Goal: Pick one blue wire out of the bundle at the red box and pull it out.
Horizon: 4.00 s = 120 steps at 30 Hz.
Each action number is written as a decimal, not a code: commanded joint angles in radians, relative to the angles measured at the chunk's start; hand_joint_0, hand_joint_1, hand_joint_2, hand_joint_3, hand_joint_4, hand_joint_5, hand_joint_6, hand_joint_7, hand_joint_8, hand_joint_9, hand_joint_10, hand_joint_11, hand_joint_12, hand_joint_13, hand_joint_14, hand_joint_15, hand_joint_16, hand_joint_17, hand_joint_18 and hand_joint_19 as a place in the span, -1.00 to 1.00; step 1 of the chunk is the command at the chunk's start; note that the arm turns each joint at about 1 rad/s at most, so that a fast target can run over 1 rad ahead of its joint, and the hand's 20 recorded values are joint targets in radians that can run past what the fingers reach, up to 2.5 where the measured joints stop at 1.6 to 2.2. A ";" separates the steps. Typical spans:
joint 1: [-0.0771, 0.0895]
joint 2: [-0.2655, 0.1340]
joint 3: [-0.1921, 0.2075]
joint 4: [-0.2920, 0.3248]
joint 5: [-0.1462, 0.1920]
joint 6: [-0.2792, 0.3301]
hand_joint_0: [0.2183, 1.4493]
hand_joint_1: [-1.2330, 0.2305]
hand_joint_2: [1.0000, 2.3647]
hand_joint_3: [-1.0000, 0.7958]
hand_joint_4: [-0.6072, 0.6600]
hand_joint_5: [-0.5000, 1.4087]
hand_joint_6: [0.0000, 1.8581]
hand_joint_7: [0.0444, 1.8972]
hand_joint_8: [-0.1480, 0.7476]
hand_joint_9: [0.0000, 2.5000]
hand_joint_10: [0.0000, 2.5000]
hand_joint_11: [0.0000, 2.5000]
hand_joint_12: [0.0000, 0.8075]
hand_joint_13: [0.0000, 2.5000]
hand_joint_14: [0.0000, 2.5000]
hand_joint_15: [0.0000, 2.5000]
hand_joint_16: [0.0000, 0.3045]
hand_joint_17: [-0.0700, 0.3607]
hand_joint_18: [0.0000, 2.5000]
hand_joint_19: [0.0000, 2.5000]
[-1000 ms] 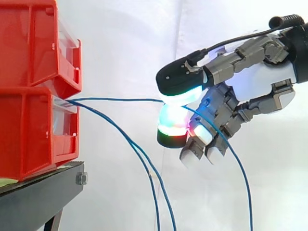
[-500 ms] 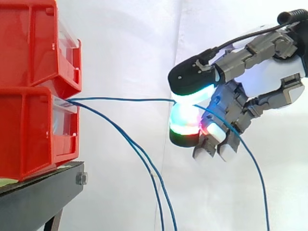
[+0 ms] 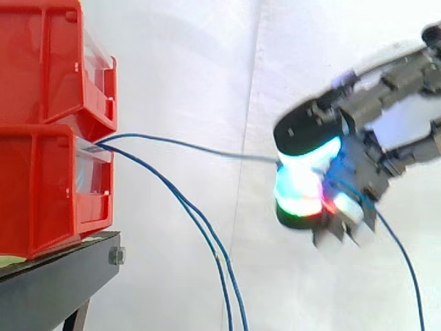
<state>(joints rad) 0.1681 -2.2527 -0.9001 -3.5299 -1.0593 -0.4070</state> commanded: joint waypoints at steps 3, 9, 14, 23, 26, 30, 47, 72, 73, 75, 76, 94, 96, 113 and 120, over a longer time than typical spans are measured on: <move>0.001 0.001 -0.088 0.020 -0.002 0.103 -0.40 -0.26 -0.98 0.15 0.35 -0.63 -0.05 0.19 0.33 -0.22 -0.99 -0.38 0.31 -0.35 -0.99 -0.70 -0.54 0.05 -0.30 -0.61; -0.001 0.001 -0.088 0.039 -0.005 0.224 -0.40 -0.26 -0.99 0.15 0.35 -0.63 -0.05 0.20 0.32 -0.22 -0.99 -0.38 0.32 -0.35 -0.99 -0.71 -0.54 0.05 -0.30 -0.61; -0.002 0.001 -0.089 0.045 -0.007 0.255 -0.40 -0.26 -0.98 0.15 0.36 -0.63 -0.05 0.20 0.33 -0.22 -0.99 -0.38 0.32 -0.36 -0.99 -0.70 -0.54 0.05 -0.30 -0.61; -0.007 -0.001 -0.094 0.069 -0.007 0.254 -0.40 -0.26 -0.99 0.15 0.36 -0.63 -0.05 0.20 0.32 -0.23 -0.99 -0.38 0.32 -0.36 -0.99 -0.71 -0.54 0.06 -0.31 -0.61; -0.007 -0.001 -0.109 0.075 -0.005 0.252 -0.40 -0.26 -0.99 0.15 0.35 -0.63 -0.05 0.19 0.32 -0.23 -0.99 -0.38 0.31 -0.36 -0.99 -0.71 -0.54 0.06 -0.31 -0.61; -0.004 0.001 -0.183 0.118 -0.004 0.269 -0.40 -0.26 -0.98 0.15 0.36 -0.63 -0.05 0.20 0.32 -0.23 -0.99 -0.39 0.32 -0.36 -0.99 -0.71 -0.54 0.06 -0.31 -0.61; -0.002 -0.001 -0.192 0.158 -0.002 0.293 -0.40 -0.26 -0.98 0.15 0.36 -0.63 -0.05 0.20 0.32 -0.23 -0.99 -0.38 0.32 -0.36 -0.99 -0.70 -0.54 0.06 -0.31 -0.62; -0.001 -0.001 -0.192 0.272 -0.002 0.289 -0.39 -0.27 -0.99 0.15 0.36 -0.63 -0.05 0.20 0.33 -0.22 -0.99 -0.37 0.31 -0.36 -0.99 -0.70 -0.54 0.06 -0.30 -0.61; -0.001 -0.001 -0.192 0.272 -0.002 0.289 -0.39 -0.27 -0.99 0.15 0.36 -0.63 -0.05 0.19 0.32 -0.21 -0.99 -0.36 0.32 -0.35 -0.99 -0.70 -0.54 0.06 -0.30 -0.61; -0.001 -0.001 -0.194 0.275 -0.001 0.289 -0.39 -0.27 -0.99 0.15 0.36 -0.63 -0.05 0.20 0.32 -0.21 -0.99 -0.36 0.32 -0.35 -0.99 -0.70 -0.54 0.06 -0.30 -0.62; -0.001 -0.001 -0.192 0.275 -0.002 0.289 -0.39 -0.27 -0.99 0.14 0.36 -0.63 -0.05 0.20 0.32 -0.21 -0.99 -0.36 0.31 -0.35 -0.99 -0.70 -0.54 0.06 -0.30 -0.61; -0.001 -0.001 -0.194 0.275 -0.002 0.289 -0.39 -0.27 -0.98 0.14 0.36 -0.63 -0.05 0.19 0.30 -0.22 -0.99 -0.36 0.31 -0.36 -0.99 -0.70 -0.54 0.06 -0.32 -0.61; -0.001 -0.001 -0.194 0.275 -0.002 0.289 -0.39 -0.27 -0.99 0.14 0.35 -0.63 -0.05 0.19 0.31 -0.22 -0.99 -0.37 0.30 -0.36 -0.99 -0.70 -0.54 0.06 -0.32 -0.61; 0.001 -0.001 -0.194 0.275 -0.001 0.289 -0.39 -0.27 -0.98 0.13 0.35 -0.63 -0.05 0.19 0.30 -0.22 -0.99 -0.36 0.30 -0.36 -0.99 -0.70 -0.54 0.06 -0.32 -0.61; -0.001 -0.001 -0.194 0.275 -0.001 0.289 -0.39 -0.27 -0.99 0.14 0.35 -0.63 -0.05 0.19 0.30 -0.22 -0.99 -0.37 0.30 -0.37 -0.99 -0.70 -0.54 0.06 -0.32 -0.61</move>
<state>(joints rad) 0.1674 -2.2534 -1.0933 -3.2551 -1.0600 -0.1181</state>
